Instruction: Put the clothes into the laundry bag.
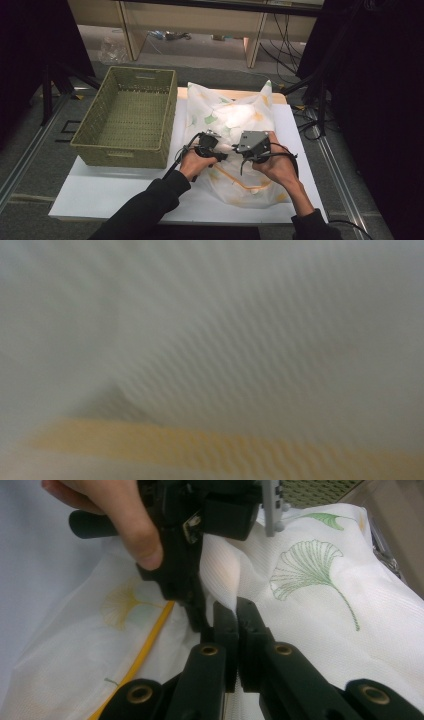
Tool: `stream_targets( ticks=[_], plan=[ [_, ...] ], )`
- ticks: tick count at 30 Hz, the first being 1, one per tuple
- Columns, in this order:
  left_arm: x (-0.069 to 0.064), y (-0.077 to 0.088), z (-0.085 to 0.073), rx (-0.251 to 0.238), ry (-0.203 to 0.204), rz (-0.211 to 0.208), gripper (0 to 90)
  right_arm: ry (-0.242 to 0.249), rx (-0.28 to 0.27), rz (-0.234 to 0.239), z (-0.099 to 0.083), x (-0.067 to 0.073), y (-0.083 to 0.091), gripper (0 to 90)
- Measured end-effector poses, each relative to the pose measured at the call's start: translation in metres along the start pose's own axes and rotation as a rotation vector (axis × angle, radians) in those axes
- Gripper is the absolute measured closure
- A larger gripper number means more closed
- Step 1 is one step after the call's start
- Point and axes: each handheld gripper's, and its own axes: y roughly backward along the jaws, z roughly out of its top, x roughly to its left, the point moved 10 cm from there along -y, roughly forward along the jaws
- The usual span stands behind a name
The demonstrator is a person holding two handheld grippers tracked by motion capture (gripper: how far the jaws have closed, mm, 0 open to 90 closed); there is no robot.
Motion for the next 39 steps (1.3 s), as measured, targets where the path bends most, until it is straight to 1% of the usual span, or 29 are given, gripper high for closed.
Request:
stream_targets(
  ticks=[1, 3, 4, 5, 6, 7, 8, 9, 12, 13, 14, 15, 17, 18, 19, 20, 22, 23, 24, 26, 29, 30, 32, 33, 34, 35, 36, 38, 39],
  plan=[
    [0.003, -0.001, 0.003, -0.015, -0.007, 0.021, 81.0, 0.011, 0.004, -0.003, 0.000, -0.001, 0.000, 90.0],
    [0.007, -0.002, 0.007, -0.016, -0.032, 0.049, 82.6, 0.008, 0.000, 0.000, 0.000, 0.000, -0.001, 90.0],
    [0.008, -0.003, 0.011, -0.038, -0.027, 0.060, 83.0, 0.010, 0.007, -0.001, 0.000, 0.000, 0.000, 90.0],
    [0.008, -0.003, 0.017, -0.053, -0.016, 0.055, 83.6, 0.004, 0.004, -0.005, 0.000, 0.000, 0.000, 90.0],
    [0.008, -0.003, 0.022, -0.071, -0.013, 0.064, 83.8, 0.005, 0.003, -0.006, 0.000, 0.000, 0.000, 90.0],
    [0.010, -0.002, 0.028, -0.080, -0.032, 0.082, 84.0, -0.012, -0.003, -0.005, 0.001, 0.001, 0.000, 90.0],
    [0.013, -0.002, 0.032, -0.076, -0.060, 0.102, 84.0, -0.045, 0.019, -0.018, -0.002, 0.001, 0.002, 90.0],
    [0.017, -0.003, 0.036, -0.083, -0.071, 0.125, 84.0, -0.047, 0.019, -0.019, -0.003, -0.001, 0.003, 90.0],
    [0.027, -0.014, 0.038, -0.079, -0.077, 0.171, 83.7, -0.053, 0.024, -0.024, -0.005, -0.001, 0.003, 90.0],
    [0.028, -0.018, 0.037, -0.081, -0.052, 0.157, 83.3, -0.054, 0.028, -0.025, -0.005, 0.000, 0.001, 90.0],
    [0.026, -0.019, 0.035, -0.069, -0.032, 0.144, 82.5, -0.054, 0.031, -0.019, -0.006, 0.000, 0.000, 90.0],
    [0.026, -0.019, 0.033, -0.061, -0.037, 0.138, 81.5, -0.050, 0.038, -0.018, -0.008, 0.000, -0.002, 90.0],
    [0.024, -0.017, 0.030, -0.059, -0.035, 0.129, 78.3, -0.064, 0.037, -0.006, -0.010, 0.002, -0.004, 90.0],
    [0.023, -0.013, 0.029, -0.068, -0.030, 0.121, 76.5, -0.080, 0.043, -0.003, -0.011, 0.003, -0.003, 90.0],
    [0.021, -0.009, 0.027, -0.059, -0.033, 0.104, 73.9, -0.069, 0.028, -0.004, -0.011, 0.002, -0.004, 90.0],
    [0.020, -0.005, 0.026, -0.059, -0.030, 0.099, 71.7, -0.074, 0.031, -0.007, -0.011, 0.001, -0.003, 90.0],
    [0.016, 0.006, 0.019, -0.047, -0.057, 0.079, 68.1, -0.078, 0.033, -0.004, -0.012, 0.000, -0.002, 90.0],
    [0.015, 0.009, 0.016, -0.034, -0.056, 0.070, 66.4, -0.084, 0.030, -0.004, -0.012, 0.000, -0.002, 90.0],
    [0.013, 0.011, 0.013, -0.027, -0.055, 0.060, 64.9, -0.074, 0.036, -0.010, -0.013, -0.001, -0.002, 90.0],
    [0.007, 0.019, 0.002, -0.001, -0.074, 0.038, 61.2, -0.084, 0.033, -0.003, -0.012, 0.000, -0.002, 90.0],
    [0.000, 0.022, -0.005, 0.005, -0.085, 0.014, 52.5, -0.081, 0.031, -0.001, -0.011, 0.001, -0.004, 90.0],
    [-0.004, 0.022, -0.008, 0.010, -0.075, -0.002, 49.5, -0.074, 0.035, -0.003, -0.012, 0.001, -0.004, 90.0],
    [-0.014, 0.020, -0.015, 0.040, -0.069, -0.062, 42.4, -0.065, 0.035, -0.008, -0.012, -0.001, -0.005, 90.0],
    [-0.018, 0.018, -0.015, 0.034, -0.052, -0.073, 39.0, -0.075, 0.040, -0.011, -0.013, 0.000, -0.004, 90.0],
    [-0.022, 0.015, -0.017, 0.041, -0.053, -0.081, 38.0, -0.074, 0.034, -0.006, -0.012, 0.001, -0.005, 90.0],
    [-0.023, 0.012, -0.017, 0.042, -0.064, -0.069, 38.4, -0.079, 0.041, 0.001, -0.014, 0.000, -0.005, 90.0],
    [-0.020, 0.011, -0.020, 0.083, -0.114, -0.066, 37.7, -0.082, 0.041, 0.006, -0.014, 0.001, -0.005, 90.0],
    [-0.017, 0.004, -0.017, 0.079, -0.134, -0.047, 39.2, -0.077, 0.042, 0.001, -0.015, 0.000, -0.005, 90.0],
    [-0.014, 0.001, -0.015, 0.077, -0.148, -0.028, 42.6, -0.079, 0.043, 0.003, -0.016, 0.001, -0.005, 90.0]
  ],
)
